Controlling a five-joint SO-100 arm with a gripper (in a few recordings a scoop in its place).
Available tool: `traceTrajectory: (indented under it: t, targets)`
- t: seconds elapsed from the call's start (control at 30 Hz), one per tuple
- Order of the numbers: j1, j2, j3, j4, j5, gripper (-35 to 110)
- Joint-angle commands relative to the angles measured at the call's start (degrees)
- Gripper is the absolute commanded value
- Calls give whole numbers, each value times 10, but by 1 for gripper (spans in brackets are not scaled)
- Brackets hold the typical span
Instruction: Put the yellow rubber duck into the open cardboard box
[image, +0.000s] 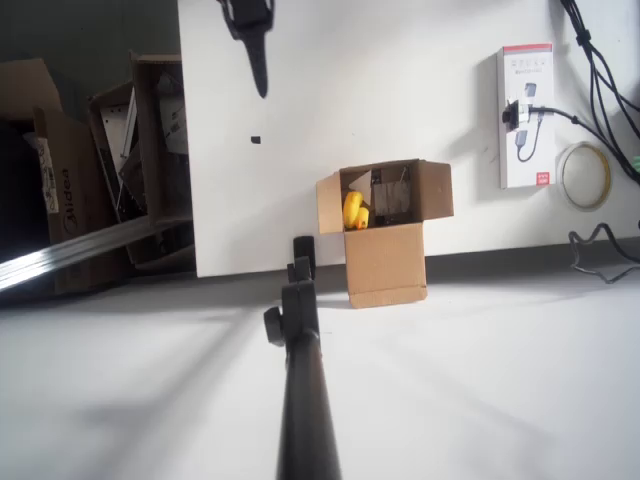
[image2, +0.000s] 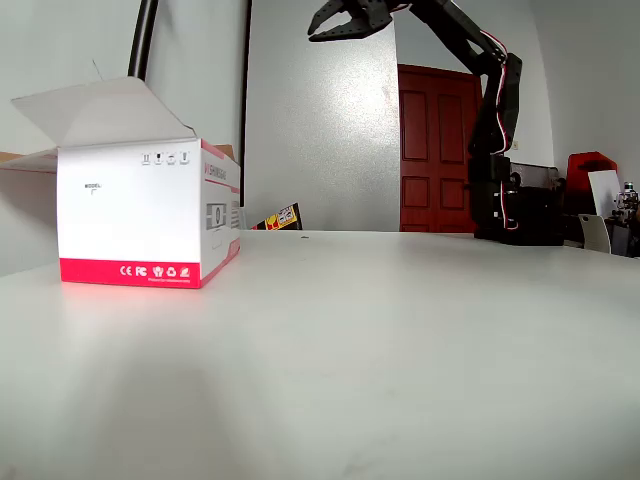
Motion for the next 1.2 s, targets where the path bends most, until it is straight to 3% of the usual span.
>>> traceTrajectory:
  t: [0.0,0.7,1.17]
  targets:
    - [19,90,45,2,-12,0]
    - [91,447,469,-60,-22,-1]
    - [129,540,684,-116,-22,0]
